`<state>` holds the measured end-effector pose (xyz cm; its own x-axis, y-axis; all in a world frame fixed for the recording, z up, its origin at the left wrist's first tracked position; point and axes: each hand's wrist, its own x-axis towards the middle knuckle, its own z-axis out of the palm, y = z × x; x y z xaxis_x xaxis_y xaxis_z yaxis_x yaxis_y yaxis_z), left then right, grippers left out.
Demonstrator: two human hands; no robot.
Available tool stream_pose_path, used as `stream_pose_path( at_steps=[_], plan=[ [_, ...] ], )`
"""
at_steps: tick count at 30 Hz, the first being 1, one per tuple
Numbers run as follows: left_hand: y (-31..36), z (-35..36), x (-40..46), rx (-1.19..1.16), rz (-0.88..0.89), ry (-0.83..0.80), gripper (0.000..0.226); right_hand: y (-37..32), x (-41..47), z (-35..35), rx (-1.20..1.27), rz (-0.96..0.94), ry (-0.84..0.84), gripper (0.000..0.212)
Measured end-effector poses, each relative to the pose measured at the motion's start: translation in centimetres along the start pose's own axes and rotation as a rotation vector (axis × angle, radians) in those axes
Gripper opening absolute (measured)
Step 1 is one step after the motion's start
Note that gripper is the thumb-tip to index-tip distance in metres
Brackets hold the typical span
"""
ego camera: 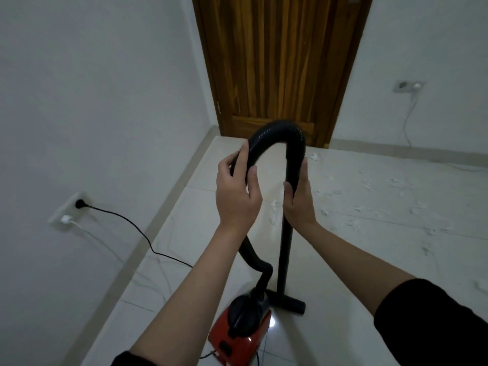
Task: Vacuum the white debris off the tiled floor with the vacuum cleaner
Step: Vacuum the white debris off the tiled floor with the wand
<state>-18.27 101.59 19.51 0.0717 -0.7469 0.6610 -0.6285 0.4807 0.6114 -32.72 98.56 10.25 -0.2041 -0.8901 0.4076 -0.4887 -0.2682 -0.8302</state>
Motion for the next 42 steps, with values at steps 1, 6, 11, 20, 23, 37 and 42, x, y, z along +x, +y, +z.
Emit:
stream_pose_path(
  at_steps=[1,6,11,20,23,37,42],
  plan=[
    [0.8,-0.6,0.6,0.015,-0.012,-0.050,0.051,-0.9,-0.2,-0.7,0.010,0.013,-0.017,0.064],
    [4.0,-2.9,1.1,-0.004,-0.011,-0.331,0.054,-2.8,-2.3,-4.1,0.048,0.135,-0.029,0.063],
    [6.7,-3.8,1.3,0.062,-0.019,-0.398,0.049,-5.5,-3.9,-5.6,0.149,0.111,-0.020,0.056],
    [12.0,-6.5,1.9,0.272,-0.111,-0.923,0.041,-10.0,-11.1,-6.7,0.648,0.391,-0.041,0.038],
    [13.3,-8.3,0.1,0.247,-0.272,-1.096,0.039,-8.6,-13.0,-6.2,0.724,0.745,-0.021,0.054],
    [11.4,-18.9,-16.0,0.236,-0.391,-1.413,0.049,-11.8,-28.6,-3.3,0.854,1.237,-0.167,0.011],
    [8.8,-23.6,-22.5,0.185,-0.511,-1.464,0.056,-12.4,-35.6,-0.3,0.744,1.294,-0.127,0.024]
  ],
)
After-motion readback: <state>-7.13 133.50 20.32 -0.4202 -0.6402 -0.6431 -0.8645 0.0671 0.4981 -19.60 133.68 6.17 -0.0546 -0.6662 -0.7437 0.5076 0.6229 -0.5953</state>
